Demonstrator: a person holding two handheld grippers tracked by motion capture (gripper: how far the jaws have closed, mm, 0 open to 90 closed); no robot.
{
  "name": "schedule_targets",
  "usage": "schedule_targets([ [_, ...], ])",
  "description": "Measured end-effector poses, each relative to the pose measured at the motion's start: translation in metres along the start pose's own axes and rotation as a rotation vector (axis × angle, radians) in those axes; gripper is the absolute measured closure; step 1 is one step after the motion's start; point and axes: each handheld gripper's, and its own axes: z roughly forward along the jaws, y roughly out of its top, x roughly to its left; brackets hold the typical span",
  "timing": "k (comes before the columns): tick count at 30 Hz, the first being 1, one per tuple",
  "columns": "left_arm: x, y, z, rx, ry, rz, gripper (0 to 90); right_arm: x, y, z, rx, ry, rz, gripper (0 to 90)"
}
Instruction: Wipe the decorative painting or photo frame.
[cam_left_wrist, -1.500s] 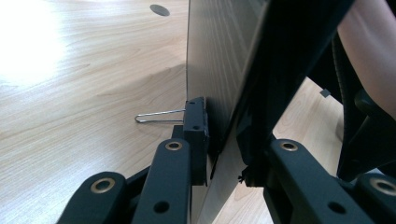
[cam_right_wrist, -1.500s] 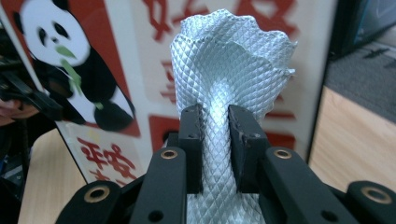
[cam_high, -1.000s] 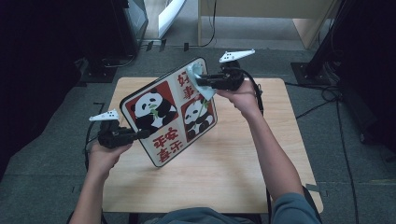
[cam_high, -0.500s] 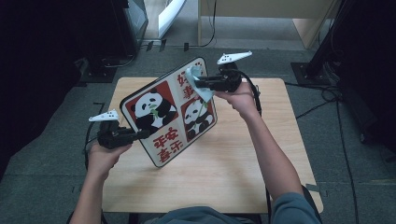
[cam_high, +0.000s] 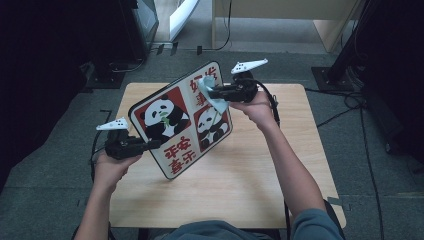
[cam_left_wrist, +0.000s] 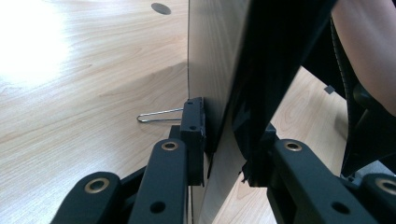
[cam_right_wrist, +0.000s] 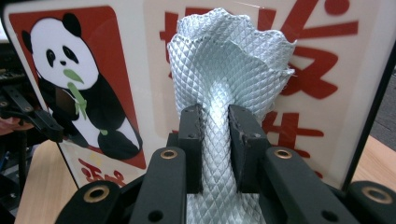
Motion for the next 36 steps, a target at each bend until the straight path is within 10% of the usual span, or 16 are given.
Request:
schedule_targets([
  [36,0.002,0.000,-0.004,0.004,-0.015,0.006,76.3,-0.005,-0.033,0.004,0.068,-0.021,0.017,76.9],
])
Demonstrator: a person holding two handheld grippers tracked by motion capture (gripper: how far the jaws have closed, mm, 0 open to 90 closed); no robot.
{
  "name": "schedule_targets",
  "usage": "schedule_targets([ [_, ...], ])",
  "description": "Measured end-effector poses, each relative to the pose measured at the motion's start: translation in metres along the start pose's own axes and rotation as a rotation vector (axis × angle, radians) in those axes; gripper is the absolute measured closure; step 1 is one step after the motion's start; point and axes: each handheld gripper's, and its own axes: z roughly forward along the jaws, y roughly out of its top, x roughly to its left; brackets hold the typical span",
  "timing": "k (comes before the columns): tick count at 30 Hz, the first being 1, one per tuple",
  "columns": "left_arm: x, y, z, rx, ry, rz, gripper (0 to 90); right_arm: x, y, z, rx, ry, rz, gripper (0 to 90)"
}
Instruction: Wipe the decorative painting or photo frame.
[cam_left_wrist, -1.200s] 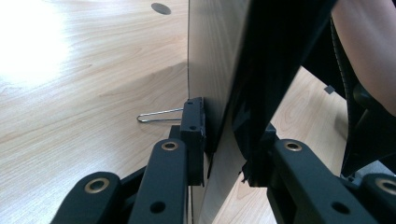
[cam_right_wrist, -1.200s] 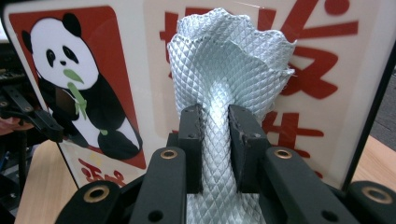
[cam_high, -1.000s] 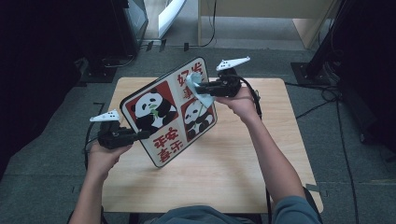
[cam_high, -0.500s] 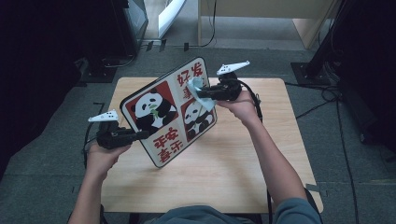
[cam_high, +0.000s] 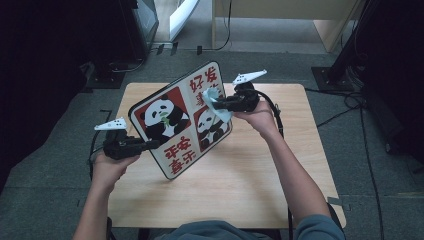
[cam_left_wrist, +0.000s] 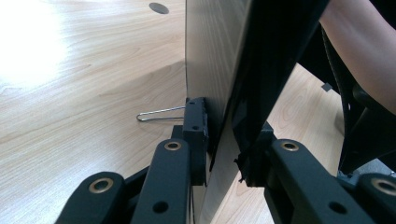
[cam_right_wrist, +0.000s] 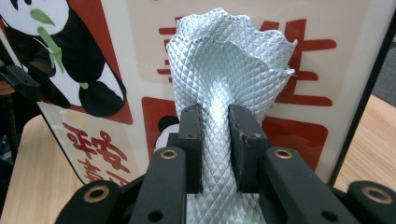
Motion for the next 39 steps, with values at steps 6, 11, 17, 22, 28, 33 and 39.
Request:
schedule_targets([
  [6,0.000,0.000,0.000,0.001,0.000,0.001,76.3,-0.001,-0.009,0.001,-0.013,-0.018,-0.012,77.0],
  [11,0.000,0.000,0.000,0.001,-0.001,0.000,76.3,-0.003,-0.013,0.000,0.008,-0.034,-0.005,76.7],
  [17,0.000,0.000,0.000,0.001,-0.002,0.001,76.3,-0.010,-0.019,0.000,0.006,-0.031,0.027,76.7],
  [22,0.000,0.000,0.000,0.003,-0.003,0.002,76.3,-0.010,-0.025,0.000,0.012,-0.050,0.016,76.7],
  [28,0.001,0.000,0.000,0.001,-0.009,0.001,76.2,-0.012,-0.032,0.005,0.035,-0.015,0.015,76.7],
  [33,0.001,0.000,0.000,0.001,-0.011,0.002,76.1,-0.013,-0.036,0.007,0.054,-0.010,0.013,76.6],
  [39,0.001,0.000,0.000,0.002,-0.012,0.002,76.1,-0.014,-0.042,0.011,0.082,-0.012,0.004,76.2],
])
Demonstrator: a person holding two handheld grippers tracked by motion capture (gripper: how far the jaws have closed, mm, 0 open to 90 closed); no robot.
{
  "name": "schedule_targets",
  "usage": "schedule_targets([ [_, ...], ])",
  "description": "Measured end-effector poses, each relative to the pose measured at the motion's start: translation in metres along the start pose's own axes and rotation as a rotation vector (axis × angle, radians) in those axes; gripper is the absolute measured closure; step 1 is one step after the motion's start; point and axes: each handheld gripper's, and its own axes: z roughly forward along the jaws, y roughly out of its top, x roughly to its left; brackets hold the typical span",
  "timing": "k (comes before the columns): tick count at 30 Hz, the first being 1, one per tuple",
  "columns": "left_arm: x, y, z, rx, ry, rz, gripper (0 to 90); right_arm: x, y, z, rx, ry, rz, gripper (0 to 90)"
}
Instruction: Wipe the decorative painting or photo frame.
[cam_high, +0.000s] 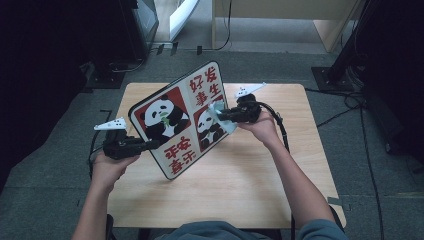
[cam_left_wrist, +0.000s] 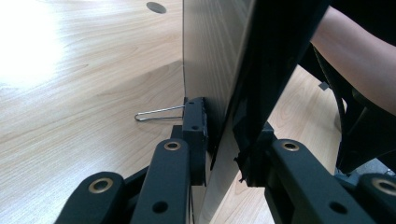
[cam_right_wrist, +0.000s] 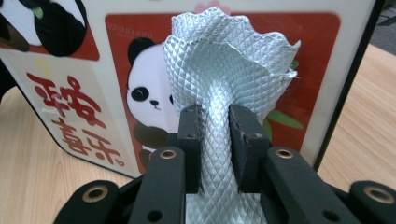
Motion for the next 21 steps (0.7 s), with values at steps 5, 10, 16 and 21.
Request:
schedule_targets([
  [5,0.000,0.000,0.000,0.001,-0.001,0.001,75.9,0.000,-0.005,0.003,0.010,0.004,-0.001,76.1],
  [10,0.000,0.000,0.000,0.001,-0.003,0.001,75.8,0.000,-0.014,0.007,0.021,0.006,-0.005,76.2],
  [16,0.000,0.000,0.000,0.002,-0.006,0.003,75.8,0.001,-0.022,0.013,0.050,0.011,0.009,76.3],
  [21,0.001,0.000,0.000,0.002,-0.008,0.003,75.7,0.001,-0.028,0.017,0.081,0.020,0.029,76.3],
])
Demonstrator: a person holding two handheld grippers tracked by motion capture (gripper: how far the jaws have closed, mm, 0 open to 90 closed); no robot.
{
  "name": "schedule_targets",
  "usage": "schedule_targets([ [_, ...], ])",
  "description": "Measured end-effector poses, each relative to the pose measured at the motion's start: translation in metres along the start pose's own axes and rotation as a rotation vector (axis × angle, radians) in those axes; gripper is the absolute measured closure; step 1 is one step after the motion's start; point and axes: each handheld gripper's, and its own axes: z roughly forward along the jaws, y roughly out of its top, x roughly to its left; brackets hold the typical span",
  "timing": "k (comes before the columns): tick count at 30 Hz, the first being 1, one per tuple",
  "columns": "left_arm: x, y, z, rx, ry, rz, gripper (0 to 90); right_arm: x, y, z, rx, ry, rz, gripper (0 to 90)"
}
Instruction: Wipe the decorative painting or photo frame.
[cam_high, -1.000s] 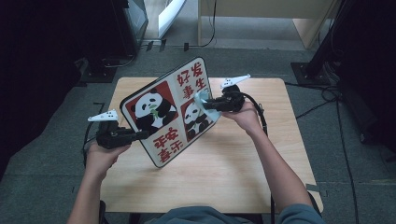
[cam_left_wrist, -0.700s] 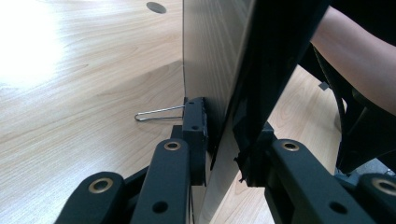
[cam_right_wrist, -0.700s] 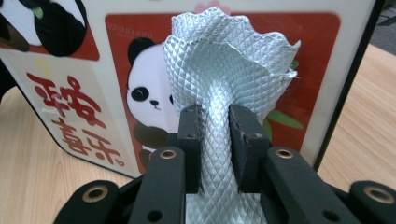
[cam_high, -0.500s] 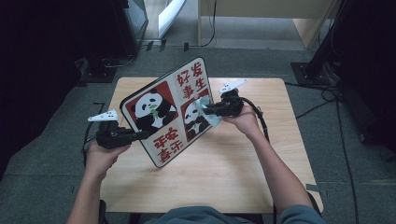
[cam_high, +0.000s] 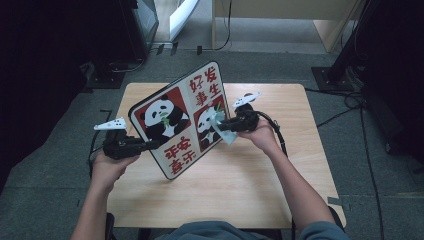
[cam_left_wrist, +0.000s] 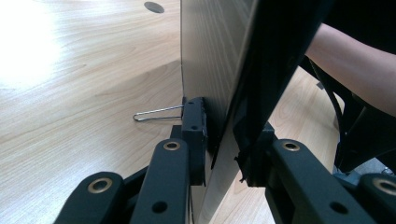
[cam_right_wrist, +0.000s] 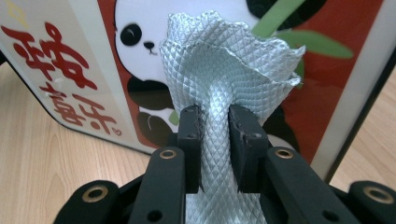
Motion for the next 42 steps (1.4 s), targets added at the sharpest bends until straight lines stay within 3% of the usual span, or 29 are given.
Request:
schedule_targets([
  [4,0.000,0.000,0.000,0.000,-0.001,0.001,75.6,-0.001,-0.007,0.003,-0.007,0.006,0.019,76.4],
  [26,0.001,0.000,0.000,0.002,-0.010,0.012,75.2,-0.003,-0.031,0.023,0.073,0.009,0.063,77.3],
  [31,0.001,0.000,0.000,0.000,-0.009,0.010,75.2,-0.002,-0.027,0.019,0.084,0.010,0.057,78.3],
  [40,0.002,-0.001,0.000,-0.008,-0.008,0.002,75.2,0.005,-0.010,-0.001,-0.012,0.011,0.060,79.4],
  [42,0.001,-0.001,0.000,-0.009,-0.007,0.000,75.3,0.007,-0.003,-0.004,-0.004,0.011,0.069,79.8],
])
